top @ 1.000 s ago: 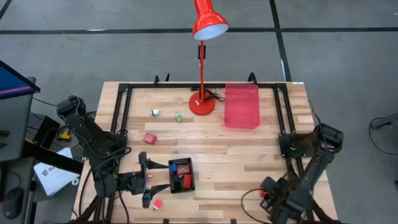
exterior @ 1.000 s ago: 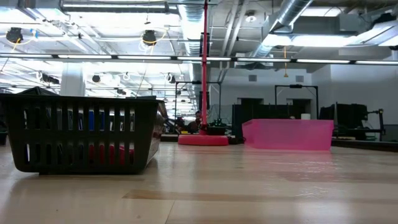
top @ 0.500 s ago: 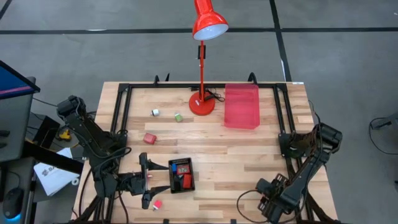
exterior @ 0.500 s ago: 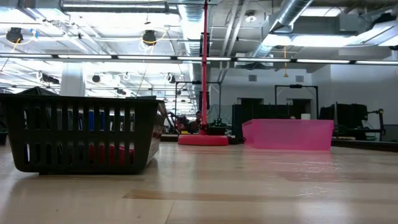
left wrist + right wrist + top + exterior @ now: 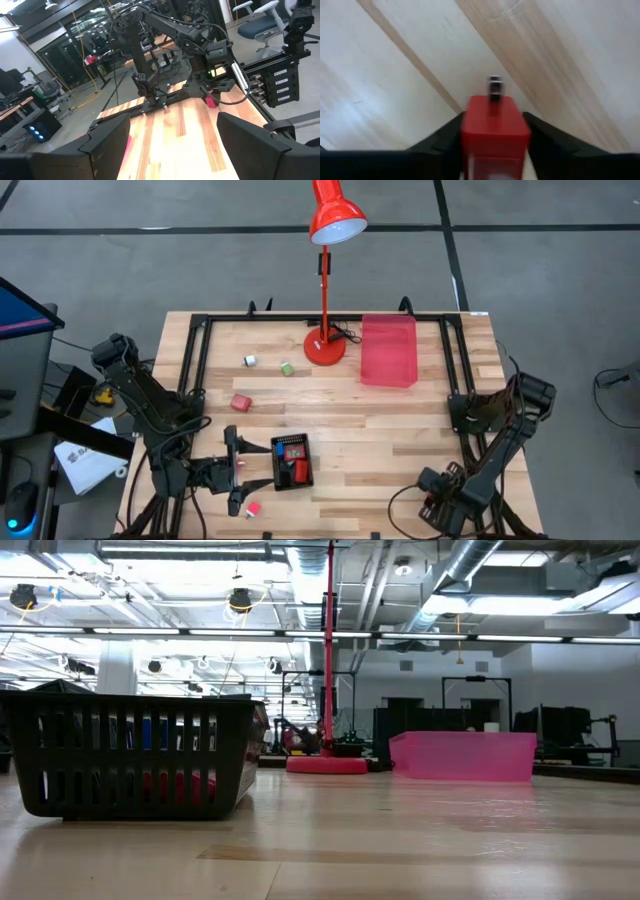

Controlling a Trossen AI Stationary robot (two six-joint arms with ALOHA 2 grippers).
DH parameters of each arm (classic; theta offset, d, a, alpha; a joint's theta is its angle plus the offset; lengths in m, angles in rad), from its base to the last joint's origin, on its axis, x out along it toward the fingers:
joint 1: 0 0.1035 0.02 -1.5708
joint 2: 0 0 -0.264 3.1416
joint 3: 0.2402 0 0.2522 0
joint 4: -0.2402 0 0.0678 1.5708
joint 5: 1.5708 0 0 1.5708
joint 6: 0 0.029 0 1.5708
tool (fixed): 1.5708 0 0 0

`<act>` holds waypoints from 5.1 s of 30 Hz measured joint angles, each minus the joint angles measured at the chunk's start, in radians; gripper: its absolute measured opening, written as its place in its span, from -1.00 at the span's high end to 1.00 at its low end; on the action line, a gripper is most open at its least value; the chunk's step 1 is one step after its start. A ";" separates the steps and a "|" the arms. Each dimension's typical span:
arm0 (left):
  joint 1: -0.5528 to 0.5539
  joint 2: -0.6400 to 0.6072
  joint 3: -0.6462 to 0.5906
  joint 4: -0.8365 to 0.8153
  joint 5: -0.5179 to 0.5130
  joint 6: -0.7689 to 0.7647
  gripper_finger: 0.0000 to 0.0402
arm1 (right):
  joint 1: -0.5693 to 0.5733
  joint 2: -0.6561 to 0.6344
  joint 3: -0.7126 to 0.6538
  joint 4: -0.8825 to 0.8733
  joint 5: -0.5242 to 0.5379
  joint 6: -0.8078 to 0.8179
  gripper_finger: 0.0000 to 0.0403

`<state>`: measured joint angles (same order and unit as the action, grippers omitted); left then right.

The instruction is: Pick & Place Office items

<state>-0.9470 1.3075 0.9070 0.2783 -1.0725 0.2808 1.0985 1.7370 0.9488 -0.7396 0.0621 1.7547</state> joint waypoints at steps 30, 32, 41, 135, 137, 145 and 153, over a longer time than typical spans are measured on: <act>-0.001 0.000 0.000 0.018 0.005 0.056 -0.48 | -1.299 -0.482 0.004 0.071 0.394 -0.884 0.48; -0.001 0.000 0.000 0.018 0.005 0.056 -0.48 | -1.424 -0.467 0.005 0.101 0.313 -0.920 0.48; -0.001 0.000 0.000 0.017 0.005 0.052 -0.48 | -1.677 -0.232 0.005 0.135 0.174 -0.985 0.48; 0.143 0.660 0.377 -1.070 1.084 -1.759 -0.39 | -0.582 -0.685 0.006 0.326 0.680 -1.138 -0.52; 0.143 0.655 0.377 -1.071 1.054 -1.755 -0.22 | -0.576 -0.685 0.006 0.325 0.680 -1.138 -0.52; 0.152 0.649 0.377 -1.072 1.071 -1.695 0.88 | -0.545 -0.685 0.006 0.318 0.710 -1.130 -0.52; 0.151 0.529 0.376 -1.093 0.908 -1.635 0.71 | -0.541 -0.685 0.006 0.314 0.710 -1.126 -0.52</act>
<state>-0.7964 1.8367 1.2827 -0.8152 -0.1650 -1.3540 0.5571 1.0519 0.9543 -0.4255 0.7723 0.6289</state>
